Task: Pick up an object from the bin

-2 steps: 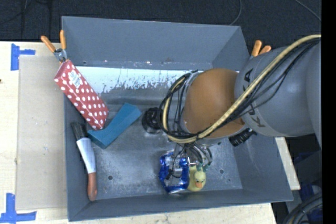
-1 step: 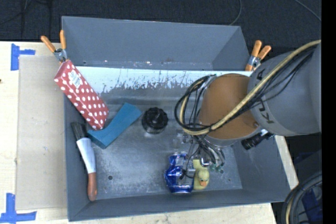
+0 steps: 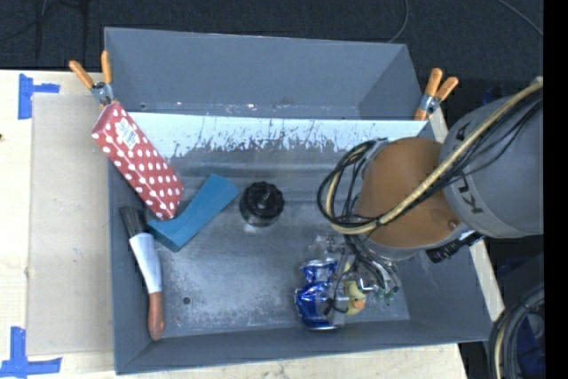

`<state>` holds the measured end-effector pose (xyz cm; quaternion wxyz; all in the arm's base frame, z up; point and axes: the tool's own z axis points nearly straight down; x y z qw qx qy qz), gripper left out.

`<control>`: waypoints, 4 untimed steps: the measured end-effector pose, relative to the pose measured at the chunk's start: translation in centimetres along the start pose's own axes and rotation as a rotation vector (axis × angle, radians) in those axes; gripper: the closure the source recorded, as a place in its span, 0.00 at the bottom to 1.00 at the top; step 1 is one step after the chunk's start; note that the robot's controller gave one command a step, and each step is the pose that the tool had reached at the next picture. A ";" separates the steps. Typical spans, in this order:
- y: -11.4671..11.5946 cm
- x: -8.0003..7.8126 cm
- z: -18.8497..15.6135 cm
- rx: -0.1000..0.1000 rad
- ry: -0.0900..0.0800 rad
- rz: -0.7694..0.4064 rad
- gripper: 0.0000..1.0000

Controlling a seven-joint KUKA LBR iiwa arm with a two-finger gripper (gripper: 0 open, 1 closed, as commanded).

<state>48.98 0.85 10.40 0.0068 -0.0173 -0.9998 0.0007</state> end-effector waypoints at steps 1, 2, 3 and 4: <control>0.2 -0.4 1.2 -0.008 -0.035 0.040 1.00; 0.2 -0.4 1.2 -0.008 -0.035 0.041 1.00; -0.8 0.0 -3.3 -0.007 -0.027 0.029 1.00; 0.3 -0.9 -8.8 -0.007 -0.029 0.018 1.00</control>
Offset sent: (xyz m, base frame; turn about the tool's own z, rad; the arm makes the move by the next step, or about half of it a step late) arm 0.0000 0.0000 0.0000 0.0000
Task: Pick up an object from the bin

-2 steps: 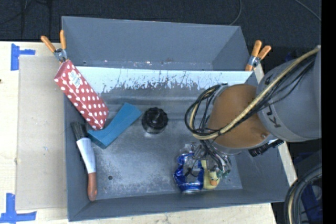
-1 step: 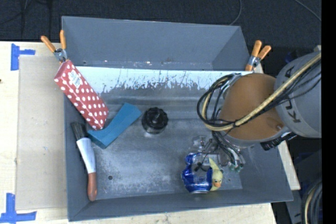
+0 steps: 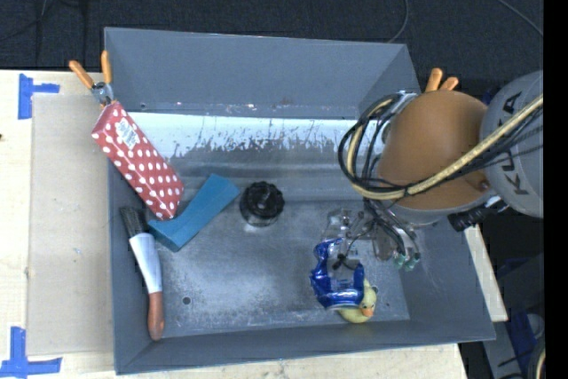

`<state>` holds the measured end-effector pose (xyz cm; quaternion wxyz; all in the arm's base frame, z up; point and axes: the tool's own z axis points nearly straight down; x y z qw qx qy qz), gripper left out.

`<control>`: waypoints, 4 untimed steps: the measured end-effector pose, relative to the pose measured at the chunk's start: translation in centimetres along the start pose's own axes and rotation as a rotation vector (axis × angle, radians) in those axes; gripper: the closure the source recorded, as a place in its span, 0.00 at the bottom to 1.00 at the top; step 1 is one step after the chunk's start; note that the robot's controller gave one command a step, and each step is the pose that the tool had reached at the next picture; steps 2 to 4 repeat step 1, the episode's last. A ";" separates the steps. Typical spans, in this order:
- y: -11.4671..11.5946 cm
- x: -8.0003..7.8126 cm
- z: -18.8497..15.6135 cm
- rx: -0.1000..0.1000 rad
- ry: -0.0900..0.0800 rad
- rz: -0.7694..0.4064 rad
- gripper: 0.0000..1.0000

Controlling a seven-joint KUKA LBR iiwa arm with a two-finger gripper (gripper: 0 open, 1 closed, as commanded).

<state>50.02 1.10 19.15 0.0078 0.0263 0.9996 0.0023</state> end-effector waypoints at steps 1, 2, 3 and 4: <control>-0.5 -1.2 -6.0 0.000 0.004 0.044 1.00; -0.5 -1.2 -6.0 0.000 0.004 0.044 1.00; -0.5 -1.2 -6.0 0.000 0.004 0.044 1.00; -0.5 -1.2 -6.0 0.000 0.004 0.044 1.00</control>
Offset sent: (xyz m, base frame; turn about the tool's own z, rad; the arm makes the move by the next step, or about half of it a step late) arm 0.0052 0.0035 0.0892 0.0369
